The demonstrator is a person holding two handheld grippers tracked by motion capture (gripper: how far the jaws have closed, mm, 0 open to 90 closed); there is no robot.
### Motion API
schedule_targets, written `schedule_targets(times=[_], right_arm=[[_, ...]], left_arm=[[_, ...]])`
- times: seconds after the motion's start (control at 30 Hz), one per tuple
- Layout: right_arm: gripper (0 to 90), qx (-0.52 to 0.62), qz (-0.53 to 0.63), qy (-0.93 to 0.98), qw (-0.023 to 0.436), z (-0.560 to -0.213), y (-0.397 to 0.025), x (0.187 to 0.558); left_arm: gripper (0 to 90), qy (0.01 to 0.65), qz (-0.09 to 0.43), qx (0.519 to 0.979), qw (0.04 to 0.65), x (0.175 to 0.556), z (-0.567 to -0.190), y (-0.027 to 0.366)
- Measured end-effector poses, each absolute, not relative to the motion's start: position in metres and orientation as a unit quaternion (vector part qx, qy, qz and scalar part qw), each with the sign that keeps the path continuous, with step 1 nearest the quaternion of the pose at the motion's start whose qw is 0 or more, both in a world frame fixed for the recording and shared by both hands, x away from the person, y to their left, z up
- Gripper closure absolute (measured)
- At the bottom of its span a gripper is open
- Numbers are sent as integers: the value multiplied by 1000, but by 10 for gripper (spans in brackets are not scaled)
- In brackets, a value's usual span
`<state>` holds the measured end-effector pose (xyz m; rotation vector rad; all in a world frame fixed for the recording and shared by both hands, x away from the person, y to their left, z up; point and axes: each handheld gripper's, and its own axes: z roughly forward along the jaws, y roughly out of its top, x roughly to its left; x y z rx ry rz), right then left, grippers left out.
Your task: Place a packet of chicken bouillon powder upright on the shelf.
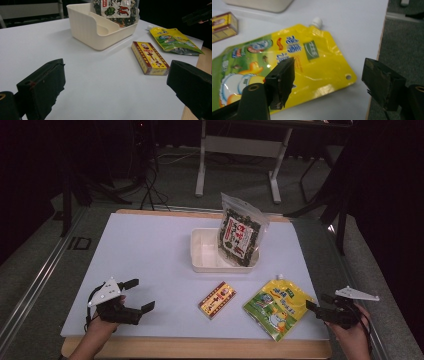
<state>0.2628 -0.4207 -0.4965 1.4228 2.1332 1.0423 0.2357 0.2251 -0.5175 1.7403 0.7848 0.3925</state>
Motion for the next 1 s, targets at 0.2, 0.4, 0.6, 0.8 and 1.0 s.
schedule_targets(times=[0.2, 0.4, 0.6, 0.8, 1.0], right_arm=[[293, 522, 360, 753, 177, -507, -429, 266], [304, 535, 346, 754, 159, -519, -432, 273], [306, 541, 339, 755, 149, -526, -433, 280], [302, 547, 336, 755, 136, -532, -435, 287], [305, 550, 337, 754, 123, -532, -435, 292]], left_arm=[[20, 334, 164, 739, 561, 236, -518, 225], [20, 334, 164, 740, 560, 236, -518, 225], [20, 334, 164, 741, 560, 236, -518, 225], [20, 334, 163, 741, 559, 236, -519, 225], [20, 334, 163, 742, 558, 237, -519, 225]])
